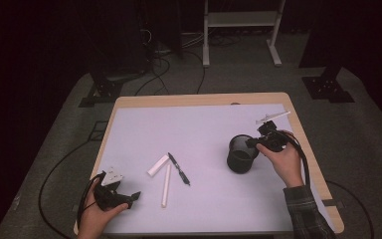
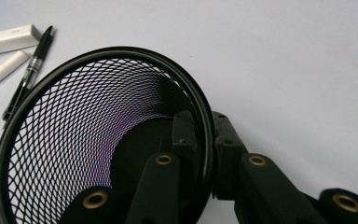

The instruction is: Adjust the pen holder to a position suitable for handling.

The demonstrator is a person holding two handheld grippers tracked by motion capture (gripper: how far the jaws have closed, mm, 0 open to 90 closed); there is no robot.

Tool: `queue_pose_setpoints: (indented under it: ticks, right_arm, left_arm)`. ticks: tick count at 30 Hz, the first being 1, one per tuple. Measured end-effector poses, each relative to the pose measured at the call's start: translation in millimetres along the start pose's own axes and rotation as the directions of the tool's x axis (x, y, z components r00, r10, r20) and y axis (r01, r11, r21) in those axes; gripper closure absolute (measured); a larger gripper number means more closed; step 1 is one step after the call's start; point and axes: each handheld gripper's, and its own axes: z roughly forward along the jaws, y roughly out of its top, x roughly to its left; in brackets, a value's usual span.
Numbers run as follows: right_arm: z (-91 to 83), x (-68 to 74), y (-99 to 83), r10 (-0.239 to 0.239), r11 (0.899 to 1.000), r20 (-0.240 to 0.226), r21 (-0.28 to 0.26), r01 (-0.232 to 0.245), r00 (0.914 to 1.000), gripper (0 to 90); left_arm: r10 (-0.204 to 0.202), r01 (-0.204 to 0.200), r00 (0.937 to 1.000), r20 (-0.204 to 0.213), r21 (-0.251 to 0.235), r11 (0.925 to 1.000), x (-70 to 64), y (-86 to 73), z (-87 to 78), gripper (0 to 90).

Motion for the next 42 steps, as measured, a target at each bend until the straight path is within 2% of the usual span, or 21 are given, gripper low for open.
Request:
queue_pose_setpoints:
  ticks: [18,28,42]
  right_arm:
    - [2.1,22.8,0.3,-0.055,0.998,-0.077,0.004,0.055,0.9955,81.7]
    - [6.9,34.2,1.4,-0.081,0.996,-0.094,0.016,0.083,0.9922,81.7]
    - [10.4,52.5,4.0,-0.128,0.991,-0.131,0.020,0.131,0.9831,81.7]
  left_arm:
    - [-0.002,0.002,1.0000,0.000,0.000,1.0000,-0.2,-0.1,0.0,2.9]
    - [-0.005,0.005,1.0000,0.001,-0.001,1.0000,-0.5,-0.1,0.1,2.9]
    - [-0.001,0.001,1.0000,0.001,0.000,1.0000,-0.1,-0.1,0.0,2.9]
